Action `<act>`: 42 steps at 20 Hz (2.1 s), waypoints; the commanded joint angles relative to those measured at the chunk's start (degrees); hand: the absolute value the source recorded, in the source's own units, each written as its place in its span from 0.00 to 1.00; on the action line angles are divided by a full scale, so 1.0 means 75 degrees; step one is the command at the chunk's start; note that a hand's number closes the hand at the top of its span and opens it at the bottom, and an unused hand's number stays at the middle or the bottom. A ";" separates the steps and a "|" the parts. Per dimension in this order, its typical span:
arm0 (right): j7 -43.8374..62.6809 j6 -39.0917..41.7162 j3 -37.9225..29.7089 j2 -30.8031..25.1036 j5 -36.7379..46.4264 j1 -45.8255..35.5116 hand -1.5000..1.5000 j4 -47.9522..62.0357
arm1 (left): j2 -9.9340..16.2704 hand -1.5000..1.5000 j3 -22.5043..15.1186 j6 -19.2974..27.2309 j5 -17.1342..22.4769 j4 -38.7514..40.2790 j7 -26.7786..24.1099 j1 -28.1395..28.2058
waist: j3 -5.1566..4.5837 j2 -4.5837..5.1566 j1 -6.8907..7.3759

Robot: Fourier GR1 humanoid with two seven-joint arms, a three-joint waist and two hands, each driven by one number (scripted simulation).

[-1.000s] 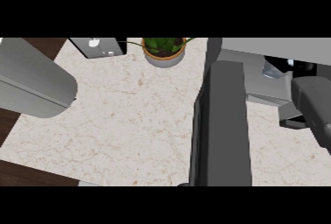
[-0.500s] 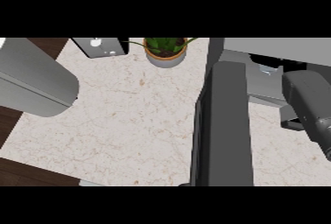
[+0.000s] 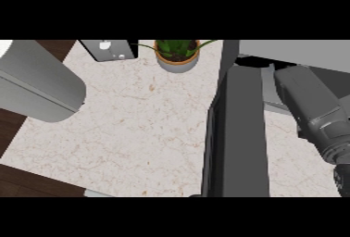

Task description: Pick up the milk, place it into the microwave and close the microwave

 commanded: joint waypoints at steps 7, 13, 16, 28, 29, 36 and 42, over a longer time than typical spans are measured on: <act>0.0223 -0.0542 -0.0036 0.0695 0.0015 -0.0500 0.00 -0.0159 | -0.0121 0.00 -0.0220 -0.0227 -0.0270 0.0339 -0.0050 -0.0015 | -0.0012 -0.0095 -0.0132; -0.0053 -0.1146 -0.0403 0.0763 -0.0259 -0.0358 0.00 -0.0395 | -0.0233 0.00 -0.0427 -0.0380 -0.0435 0.0538 -0.0022 0.0067 | -0.0009 -0.0184 -0.0461; -0.0044 -0.1042 -0.0434 0.0535 -0.0253 -0.0319 0.00 -0.0387 | -0.0454 0.00 -0.0509 -0.0366 -0.0749 0.0637 -0.0140 0.0036 | -0.0014 -0.0232 -0.0647; -0.0774 0.0887 -0.0606 -0.0039 -0.0438 0.0736 0.00 -0.0266 | -0.1258 0.00 -0.1496 -0.1284 -0.1347 0.0523 -0.0511 0.0656 | -0.0011 -0.0421 -0.1034; -0.0863 0.1195 -0.0802 0.0106 -0.0659 0.0741 0.00 -0.0323 | -0.1227 0.00 -0.1563 -0.1454 -0.1531 0.0499 -0.0548 0.0683 | -0.0010 -0.0447 -0.1070; -0.1965 0.2925 -0.0946 0.0762 -0.0941 0.1661 0.00 -0.0366 | -0.1233 0.00 -0.2368 -0.2147 -0.2100 0.1269 -0.0464 0.0442 | -0.0020 -0.0542 -0.1392; -0.2075 0.3947 -0.1076 0.1261 -0.1289 0.2218 0.00 -0.0530 | -0.1657 0.00 -0.2642 -0.2148 -0.3249 0.1635 -0.0807 0.0084 | -0.0036 -0.0691 -0.1646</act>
